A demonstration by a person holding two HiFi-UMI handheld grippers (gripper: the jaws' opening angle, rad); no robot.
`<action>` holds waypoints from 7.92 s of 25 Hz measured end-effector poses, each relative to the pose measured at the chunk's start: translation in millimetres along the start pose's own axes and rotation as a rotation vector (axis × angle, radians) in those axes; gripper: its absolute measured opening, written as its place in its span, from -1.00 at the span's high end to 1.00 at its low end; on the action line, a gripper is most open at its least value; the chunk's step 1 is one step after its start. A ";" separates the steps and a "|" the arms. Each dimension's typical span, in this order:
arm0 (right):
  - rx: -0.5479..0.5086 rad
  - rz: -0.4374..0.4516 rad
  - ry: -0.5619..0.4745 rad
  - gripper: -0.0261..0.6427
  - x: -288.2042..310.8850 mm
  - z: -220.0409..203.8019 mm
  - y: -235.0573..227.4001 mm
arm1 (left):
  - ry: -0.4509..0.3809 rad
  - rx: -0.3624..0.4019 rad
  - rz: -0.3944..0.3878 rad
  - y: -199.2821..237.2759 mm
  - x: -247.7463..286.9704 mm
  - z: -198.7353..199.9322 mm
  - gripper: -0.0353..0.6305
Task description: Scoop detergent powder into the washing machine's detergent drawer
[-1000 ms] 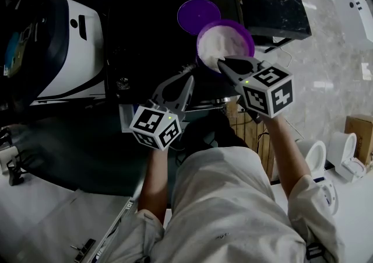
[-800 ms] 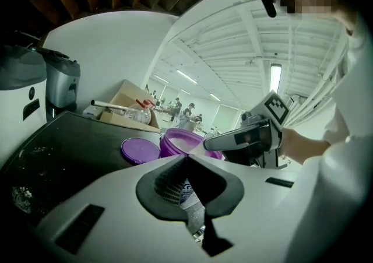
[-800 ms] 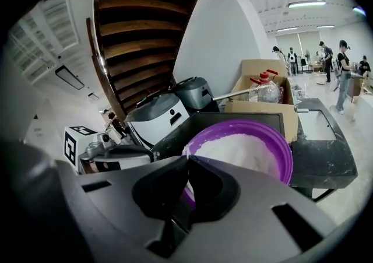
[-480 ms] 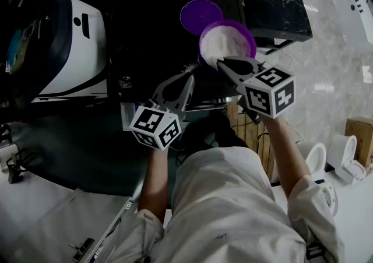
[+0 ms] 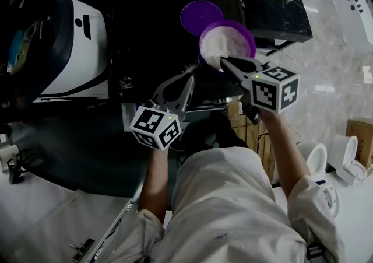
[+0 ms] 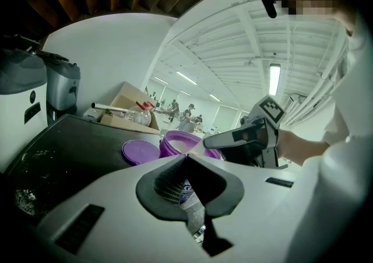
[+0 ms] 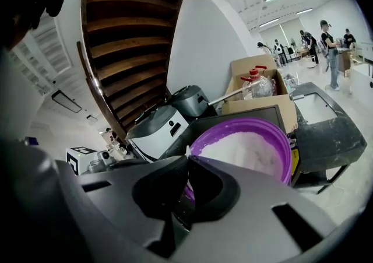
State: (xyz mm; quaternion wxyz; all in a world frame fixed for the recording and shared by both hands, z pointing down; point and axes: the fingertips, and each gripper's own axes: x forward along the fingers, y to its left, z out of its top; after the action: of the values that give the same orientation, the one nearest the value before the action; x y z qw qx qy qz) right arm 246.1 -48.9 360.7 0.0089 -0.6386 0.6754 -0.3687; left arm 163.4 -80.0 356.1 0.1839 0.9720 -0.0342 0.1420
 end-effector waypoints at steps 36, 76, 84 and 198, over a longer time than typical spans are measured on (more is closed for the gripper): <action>0.382 0.195 -0.214 0.89 -35.8 64.9 -35.1 | -0.045 0.006 0.151 17.8 4.1 25.0 0.83; 0.343 0.765 0.126 0.89 65.6 62.9 160.7 | -0.233 -0.167 0.714 57.9 -182.9 -13.1 0.83; 0.322 0.812 0.236 0.89 80.6 27.4 194.0 | -0.266 -0.198 0.780 56.2 -211.8 -26.4 0.83; -0.515 0.389 0.306 0.89 203.5 -232.2 196.6 | -0.218 -0.394 0.613 76.4 -289.8 -154.1 0.83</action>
State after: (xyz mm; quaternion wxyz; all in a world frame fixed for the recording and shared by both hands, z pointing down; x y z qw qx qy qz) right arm -71.8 -129.9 522.9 -0.1839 -0.4167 0.8486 -0.2690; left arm -163.7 -90.3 436.5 0.3118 0.8720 -0.3694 0.0769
